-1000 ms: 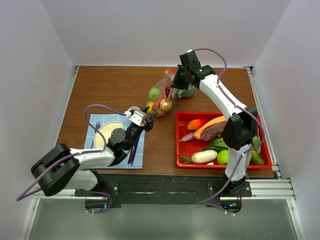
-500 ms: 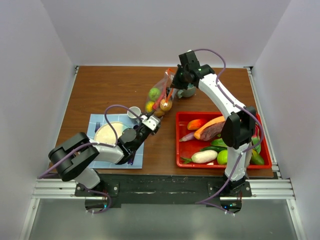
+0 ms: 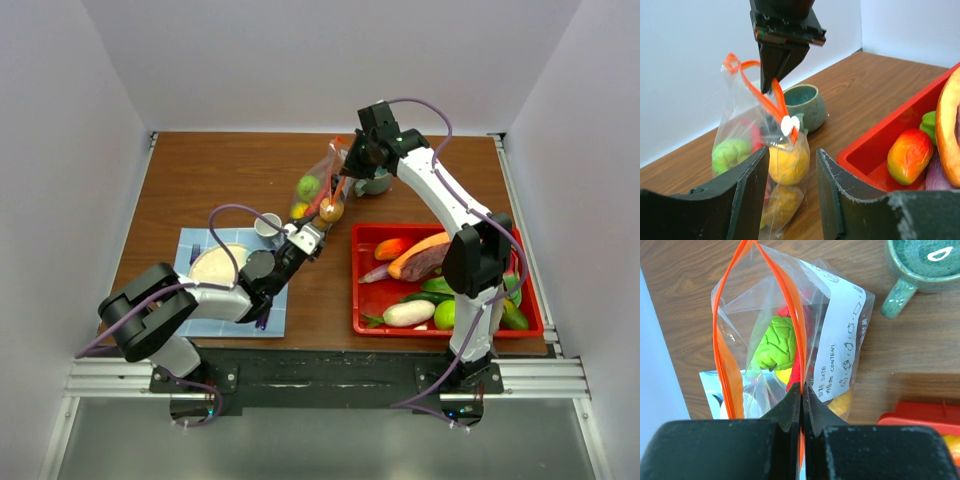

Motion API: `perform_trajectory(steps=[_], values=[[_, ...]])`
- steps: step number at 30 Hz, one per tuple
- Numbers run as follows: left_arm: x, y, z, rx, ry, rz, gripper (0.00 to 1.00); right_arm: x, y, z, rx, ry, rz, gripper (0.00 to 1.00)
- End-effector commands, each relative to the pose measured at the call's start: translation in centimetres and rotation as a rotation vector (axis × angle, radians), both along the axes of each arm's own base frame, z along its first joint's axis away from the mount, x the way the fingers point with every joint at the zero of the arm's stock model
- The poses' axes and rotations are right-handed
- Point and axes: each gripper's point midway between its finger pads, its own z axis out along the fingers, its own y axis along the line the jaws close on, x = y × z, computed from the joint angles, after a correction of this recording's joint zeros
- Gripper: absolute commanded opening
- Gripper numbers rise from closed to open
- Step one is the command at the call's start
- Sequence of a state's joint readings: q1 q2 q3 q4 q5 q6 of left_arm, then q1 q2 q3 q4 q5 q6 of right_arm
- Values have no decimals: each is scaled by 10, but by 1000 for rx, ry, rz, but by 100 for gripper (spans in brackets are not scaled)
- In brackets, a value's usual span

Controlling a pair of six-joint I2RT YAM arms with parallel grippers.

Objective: Place the food in the zip-top bag and seal the zipper

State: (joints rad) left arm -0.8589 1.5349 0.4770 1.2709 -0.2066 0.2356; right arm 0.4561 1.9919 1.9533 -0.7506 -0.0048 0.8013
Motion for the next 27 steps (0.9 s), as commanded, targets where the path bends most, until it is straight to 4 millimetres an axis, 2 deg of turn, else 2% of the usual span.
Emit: perform_trajectory(steps=[1,10,21,27], values=[[-13,6,99,-277,-240,-29,45,-1,7,30,68,-44,6,0],[-10,2,102,-270,-237,-36,33,-5,6,34,79,-50,2,0],[-4,2,88,-244,-200,-11,33,-7,6,38,83,-55,5,0],[8,7,80,-248,-151,17,34,-7,6,38,88,-54,5,0]])
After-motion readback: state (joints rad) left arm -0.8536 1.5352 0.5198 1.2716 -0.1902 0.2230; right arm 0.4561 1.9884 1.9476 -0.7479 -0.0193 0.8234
